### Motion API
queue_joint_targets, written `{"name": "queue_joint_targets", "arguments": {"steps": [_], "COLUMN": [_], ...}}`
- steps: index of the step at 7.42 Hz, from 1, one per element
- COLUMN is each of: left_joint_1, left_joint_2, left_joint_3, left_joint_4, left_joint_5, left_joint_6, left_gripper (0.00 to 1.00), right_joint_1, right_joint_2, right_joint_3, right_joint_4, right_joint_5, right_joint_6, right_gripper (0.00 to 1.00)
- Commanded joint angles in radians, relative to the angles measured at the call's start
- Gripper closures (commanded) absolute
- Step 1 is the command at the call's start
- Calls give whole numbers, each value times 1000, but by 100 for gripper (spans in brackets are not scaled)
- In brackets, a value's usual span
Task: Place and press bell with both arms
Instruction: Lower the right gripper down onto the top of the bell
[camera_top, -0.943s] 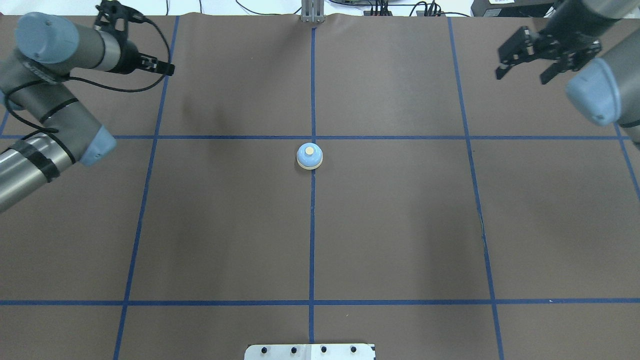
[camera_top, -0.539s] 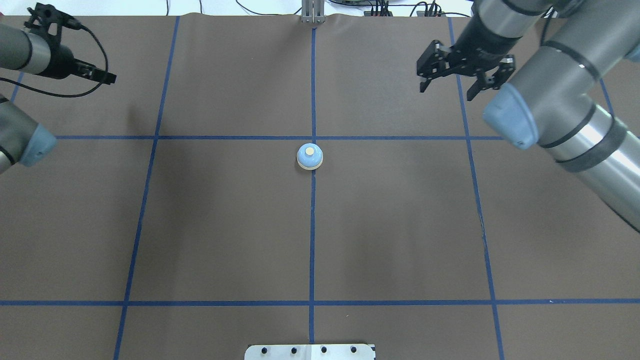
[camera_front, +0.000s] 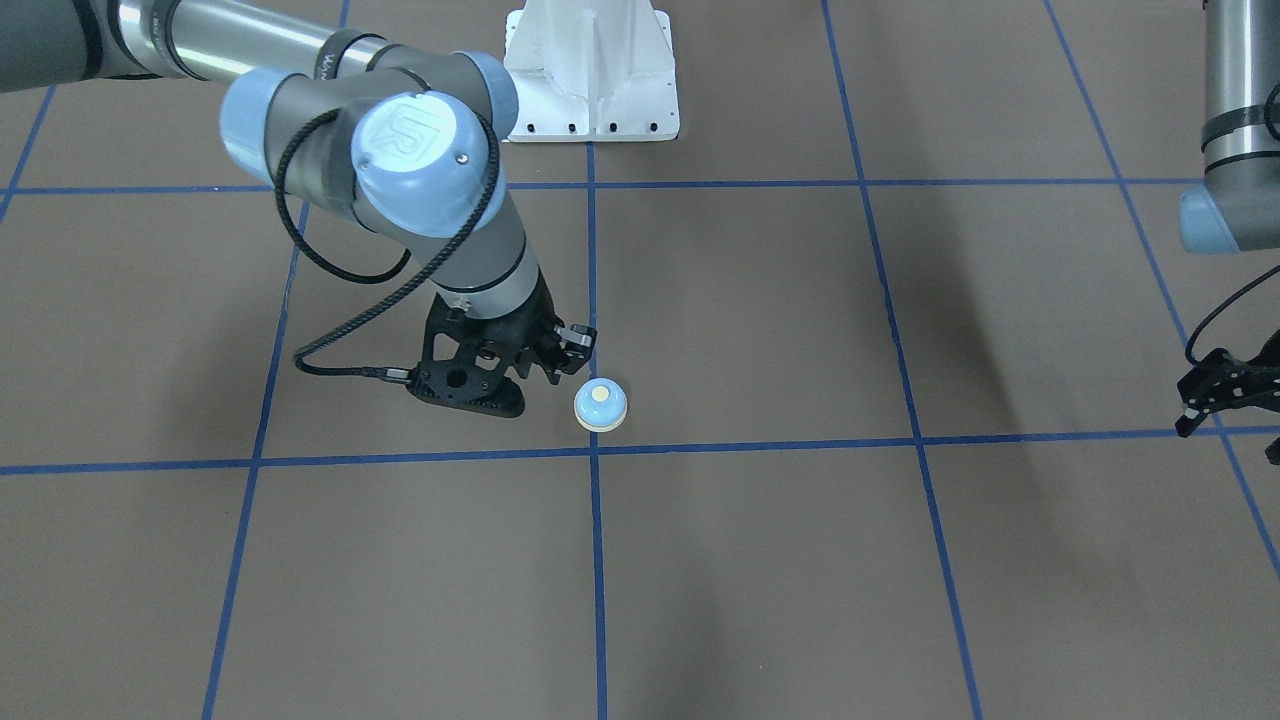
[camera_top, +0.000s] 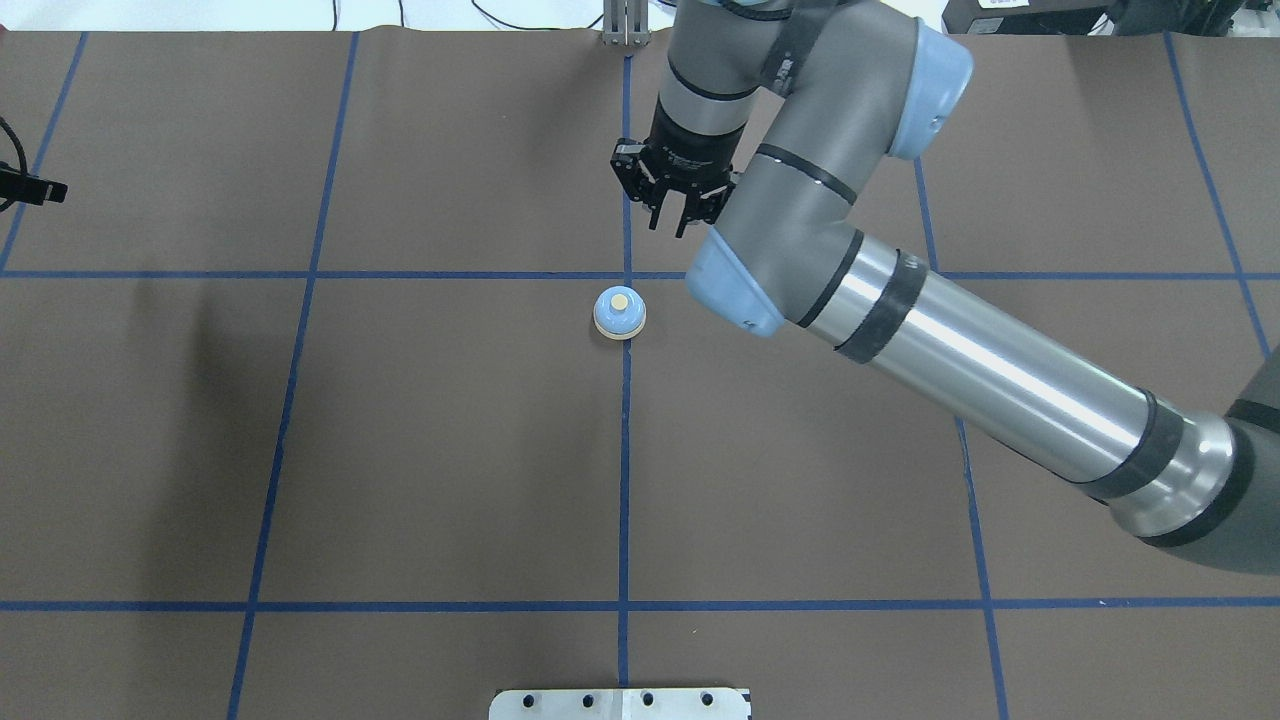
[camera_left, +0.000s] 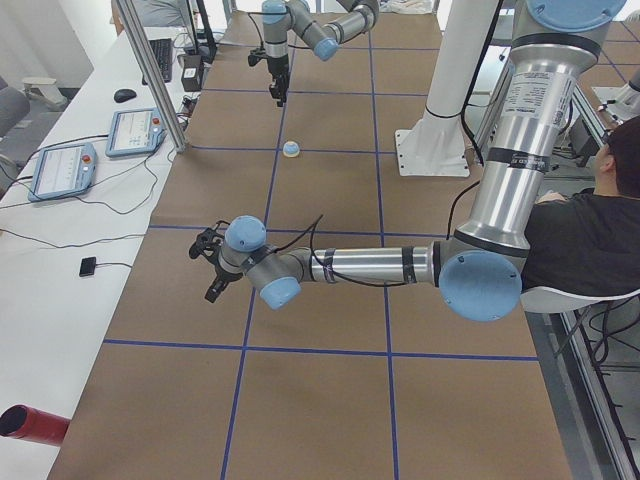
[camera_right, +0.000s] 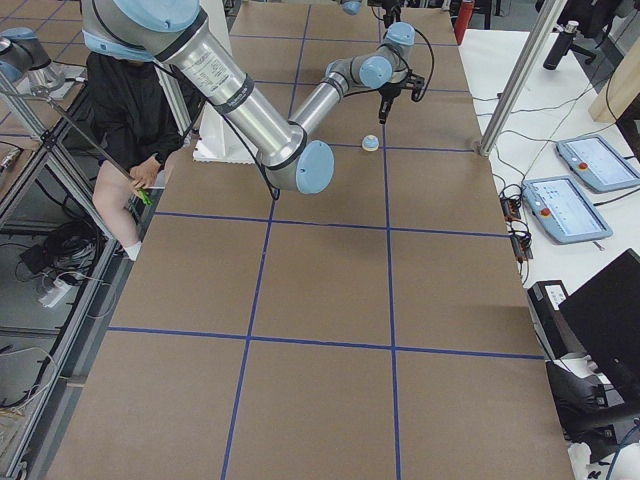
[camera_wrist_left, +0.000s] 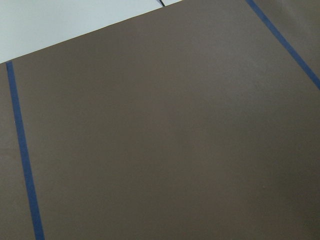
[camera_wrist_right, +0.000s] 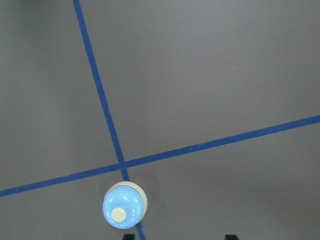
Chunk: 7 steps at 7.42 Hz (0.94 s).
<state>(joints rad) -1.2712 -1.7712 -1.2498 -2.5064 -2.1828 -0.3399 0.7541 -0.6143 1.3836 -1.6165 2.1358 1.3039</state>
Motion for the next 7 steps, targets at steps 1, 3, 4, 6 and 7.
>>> {"name": "queue_joint_targets", "arguments": {"steps": [1,3,4,6,7], "left_joint_1": [-60,-63,-65,-66,-66], "left_joint_2": [9,21,24,36,36], "left_joint_3": [-11,-11,-14,-17,-17], "left_joint_4": [41,46,46,46,46], "left_joint_5": [-54,-54,-54,-52,-51], "left_joint_6": [16,32,32,32,32], "left_gripper": [0,0,0,0,0], "right_joint_1": [-50,-71,-73,-84,-85], "right_joint_2": [106,107,105,103,103], "right_joint_3": [-145,-195,-216,-277,-284], "right_joint_4": [10,13,15,93,107], "right_joint_5": [-16,-25,-25,-28,-28], "right_joint_6": [0,-53,-55,-55,-54], "right_gripper": [100,100,100,100,100]}}
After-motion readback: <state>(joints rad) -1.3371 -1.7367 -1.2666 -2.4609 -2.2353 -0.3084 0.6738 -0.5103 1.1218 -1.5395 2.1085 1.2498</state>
